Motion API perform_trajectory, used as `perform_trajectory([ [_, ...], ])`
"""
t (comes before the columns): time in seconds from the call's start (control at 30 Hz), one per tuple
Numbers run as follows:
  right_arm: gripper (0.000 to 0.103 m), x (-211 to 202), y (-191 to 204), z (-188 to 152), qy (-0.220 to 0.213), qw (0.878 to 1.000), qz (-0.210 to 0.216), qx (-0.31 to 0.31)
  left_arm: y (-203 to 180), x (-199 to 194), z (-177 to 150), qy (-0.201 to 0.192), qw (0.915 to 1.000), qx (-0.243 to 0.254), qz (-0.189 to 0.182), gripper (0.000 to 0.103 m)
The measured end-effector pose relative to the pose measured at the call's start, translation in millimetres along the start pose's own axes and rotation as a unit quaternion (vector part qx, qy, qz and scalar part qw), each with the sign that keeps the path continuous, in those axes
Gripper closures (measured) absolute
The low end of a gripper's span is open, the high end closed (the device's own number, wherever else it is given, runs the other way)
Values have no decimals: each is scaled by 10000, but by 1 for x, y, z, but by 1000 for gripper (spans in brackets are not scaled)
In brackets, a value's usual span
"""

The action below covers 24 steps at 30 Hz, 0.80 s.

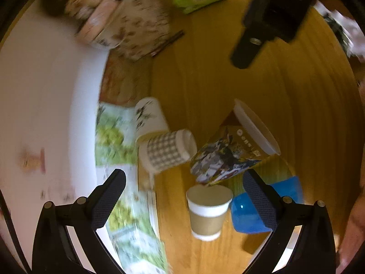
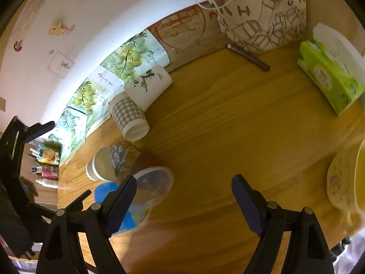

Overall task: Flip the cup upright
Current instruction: 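Move the left gripper down toward the printed plastic cup lying sideways, then close the left gripper around the printed cup's body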

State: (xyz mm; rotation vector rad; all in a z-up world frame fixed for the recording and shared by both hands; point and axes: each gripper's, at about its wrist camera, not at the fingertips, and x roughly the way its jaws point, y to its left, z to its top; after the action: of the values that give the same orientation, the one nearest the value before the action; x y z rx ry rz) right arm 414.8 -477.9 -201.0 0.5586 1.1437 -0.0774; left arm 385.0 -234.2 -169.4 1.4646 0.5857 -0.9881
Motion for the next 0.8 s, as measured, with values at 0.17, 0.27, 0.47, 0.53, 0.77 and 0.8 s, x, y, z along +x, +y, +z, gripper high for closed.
perform_trajectory([
  [0.17,17,4,-4,6,-6,9999,62,-120,-3,12,1,-329,9968,628,-376,1],
  [0.27,17,6,-3,7,-24,9998,87,-186,-8,19,-1,-453,9919,1032,-578,1],
  [0.47,17,9,-7,9,-36,9996,29,-274,-18,32,-3,-694,9795,1667,-898,1],
  [0.53,17,10,-8,9,-19,9996,1,-265,-20,37,-3,-759,9741,1858,-1045,1],
  [0.77,17,13,-11,12,-39,9998,-67,-185,-24,55,4,-861,9621,2198,-1364,1],
  [0.8,17,13,-11,12,-38,9998,-87,-180,-24,58,5,-878,9606,2233,-1403,1],
])
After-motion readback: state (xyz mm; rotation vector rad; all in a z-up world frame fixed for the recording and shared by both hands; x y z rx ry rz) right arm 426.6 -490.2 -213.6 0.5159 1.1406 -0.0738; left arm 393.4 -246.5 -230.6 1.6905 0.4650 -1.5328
